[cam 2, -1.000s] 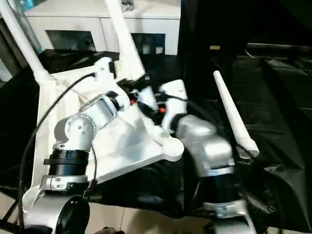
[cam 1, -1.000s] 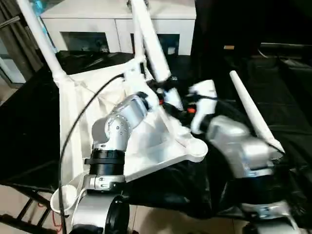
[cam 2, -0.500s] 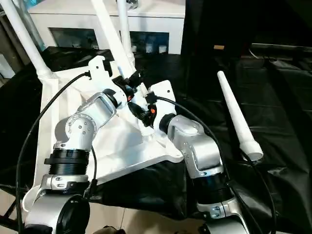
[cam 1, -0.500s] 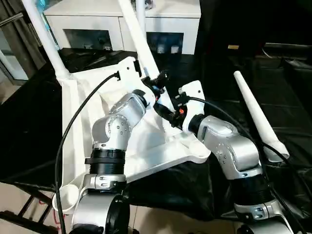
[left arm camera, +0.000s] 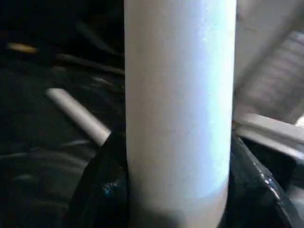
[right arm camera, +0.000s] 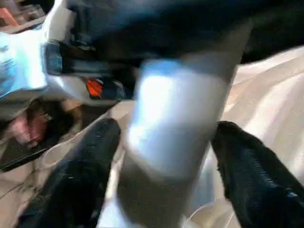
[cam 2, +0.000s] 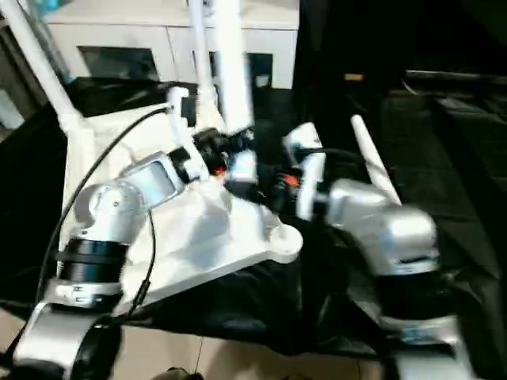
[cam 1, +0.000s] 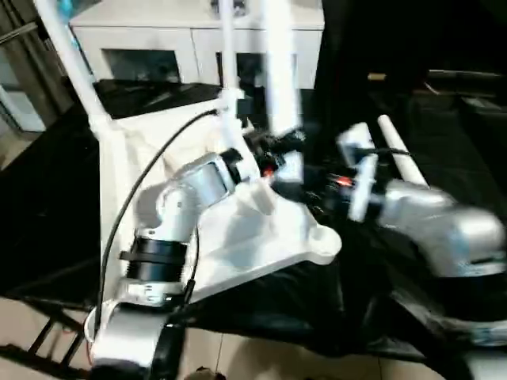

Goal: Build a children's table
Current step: Pick table leg

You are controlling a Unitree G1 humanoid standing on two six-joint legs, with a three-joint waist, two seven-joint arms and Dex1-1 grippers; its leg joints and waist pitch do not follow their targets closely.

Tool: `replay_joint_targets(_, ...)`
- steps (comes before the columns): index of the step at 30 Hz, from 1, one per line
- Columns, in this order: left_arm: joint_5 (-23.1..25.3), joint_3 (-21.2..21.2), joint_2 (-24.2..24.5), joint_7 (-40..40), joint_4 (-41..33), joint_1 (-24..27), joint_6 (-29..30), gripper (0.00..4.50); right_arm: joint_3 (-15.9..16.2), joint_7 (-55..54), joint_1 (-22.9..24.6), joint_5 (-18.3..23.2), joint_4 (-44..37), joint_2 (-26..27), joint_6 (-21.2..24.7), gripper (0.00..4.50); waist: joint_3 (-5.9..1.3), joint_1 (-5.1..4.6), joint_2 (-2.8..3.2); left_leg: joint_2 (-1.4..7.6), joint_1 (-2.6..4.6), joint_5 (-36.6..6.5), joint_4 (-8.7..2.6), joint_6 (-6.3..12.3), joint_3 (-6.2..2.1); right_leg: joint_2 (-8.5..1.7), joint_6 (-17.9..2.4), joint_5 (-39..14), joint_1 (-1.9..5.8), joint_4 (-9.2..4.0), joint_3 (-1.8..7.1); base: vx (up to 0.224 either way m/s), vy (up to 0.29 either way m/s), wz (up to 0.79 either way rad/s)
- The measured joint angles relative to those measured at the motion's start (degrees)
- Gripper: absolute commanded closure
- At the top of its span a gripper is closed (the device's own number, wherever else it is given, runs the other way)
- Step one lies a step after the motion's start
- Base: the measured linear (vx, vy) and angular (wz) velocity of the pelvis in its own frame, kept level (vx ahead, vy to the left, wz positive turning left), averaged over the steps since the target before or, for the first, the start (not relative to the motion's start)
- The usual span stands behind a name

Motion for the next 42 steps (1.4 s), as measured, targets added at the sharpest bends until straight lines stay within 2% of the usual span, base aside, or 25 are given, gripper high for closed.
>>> replay_joint_targets(5,-2.8,0.1,0.4,-7.1,-0.1,0.0,0.1,2.59,1.7,7.0,-0.2,3.1,0.2,-4.1,2.6,0.5,0.01,0.04,-0.03,0.0,0.04,0.0,0.09,0.01,0.02,0.0,0.0,0.0,0.04,0.07,0.03,0.0,0.0,0.0)
replay_joint_targets(11,-6.3,-0.2,0.7,-12.8,-1.9,0.0,0.8,2.59,3.8,11.3,-0.5,5.3,0.1,-5.3,5.2,0.48,0.02,0.06,-0.16,0.02,0.08,0.0,0.21,0.0,0.04,-0.01,0.0,0.0,0.03,0.22,0.06,0.0,0.0,0.0)
replay_joint_targets(14,-7.1,-0.2,0.6,-14.3,-2.7,0.1,1.2,2.59,3.7,11.5,-1.2,6.7,0.1,-4.8,6.2,0.89,0.01,0.06,-0.16,0.02,0.1,0.0,0.24,-0.03,0.05,-0.01,0.0,0.0,0.04,0.24,0.07,0.0,0.0,0.0)
replay_joint_targets(20,-7.5,-0.3,0.8,-14.8,-2.7,0.1,1.3,2.59,3.8,11.5,-1.8,7.9,0.1,-4.2,6.5,1.31,0.01,0.12,-0.21,0.02,0.09,0.0,0.26,-0.1,0.05,-0.01,-0.1,0.0,0.06,0.24,0.09,0.0,0.0,0.0)
replay_joint_targets(28,-7.6,-0.1,1.0,-14.8,-2.7,0.2,2.0,2.59,3.8,10.7,-1.0,9.2,-1.2,-3.7,7.2,2.17,-0.01,0.19,-0.17,0.02,0.09,0.0,0.24,-0.11,0.05,-0.01,-0.1,0.0,0.05,0.24,0.08,0.0,0.0,0.0)
replay_joint_targets(29,-7.6,-0.1,1.0,-14.8,-2.7,0.2,2.0,2.59,3.7,10.4,-0.8,9.2,-1.5,-3.6,7.2,2.17,-0.02,0.19,-0.17,0.02,0.09,0.0,0.24,-0.11,0.05,-0.01,-0.1,0.0,0.06,0.24,0.08,0.0,0.0,0.0)
replay_joint_targets(32,-7.6,0.3,1.1,-14.3,-2.7,0.6,1.9,2.59,3.3,8.9,-0.1,9.1,-2.1,-2.6,7.0,2.41,-0.03,0.12,-0.15,0.02,0.1,0.0,0.25,-0.11,0.05,-0.01,-0.1,0.0,0.06,0.24,0.08,0.0,0.0,0.0)
replay_joint_targets(33,-7.5,0.9,0.6,-12.6,-2.7,0.9,1.5,2.03,2.9,7.5,0.1,8.9,-2.1,-1.9,6.7,2.48,-0.03,0.09,-0.15,0.02,0.1,0.0,0.25,-0.12,0.05,-0.01,-0.1,0.1,0.06,0.25,0.08,0.0,0.0,0.0)
replay_joint_targets(34,-7.5,1.3,0.2,-11.5,-2.7,1.2,0.9,1.89,2.5,6.4,0.2,8.8,-2.1,-1.6,6.3,2.51,-0.02,0.09,-0.16,0.02,0.1,0.0,0.25,-0.13,0.05,-0.01,-0.1,0.1,0.06,0.24,0.08,0.0,0.0,0.0)
replay_joint_targets(36,-7.1,1.7,-0.6,-9.1,-3.0,1.5,-0.1,1.89,2.0,3.3,0.2,7.8,-2.3,-0.3,5.7,2.52,-0.04,0.09,-0.13,0.02,0.1,0.0,0.26,-0.14,0.04,-0.01,-0.1,0.1,0.07,0.24,0.08,0.0,0.0,0.0)
replay_joint_targets(37,-6.2,2.1,-1.0,-7.5,-3.6,1.6,-0.9,1.72,1.8,1.3,0.3,7.2,-2.4,0.8,5.4,2.53,-0.04,0.01,-0.12,0.02,0.1,0.0,0.25,-0.15,0.04,-0.01,-0.1,0.1,0.07,0.23,0.08,0.0,0.0,0.0)
replay_joint_targets(42,-0.6,2.2,-2.3,2.1,-6.6,1.9,-4.4,1.5,1.0,-6.9,0.4,4.2,-3.7,4.4,3.6,2.53,-0.02,0.0,-0.18,0.02,0.11,0.0,0.23,-0.16,0.03,-0.01,0.0,0.1,0.06,0.23,0.08,0.0,0.0,0.0)
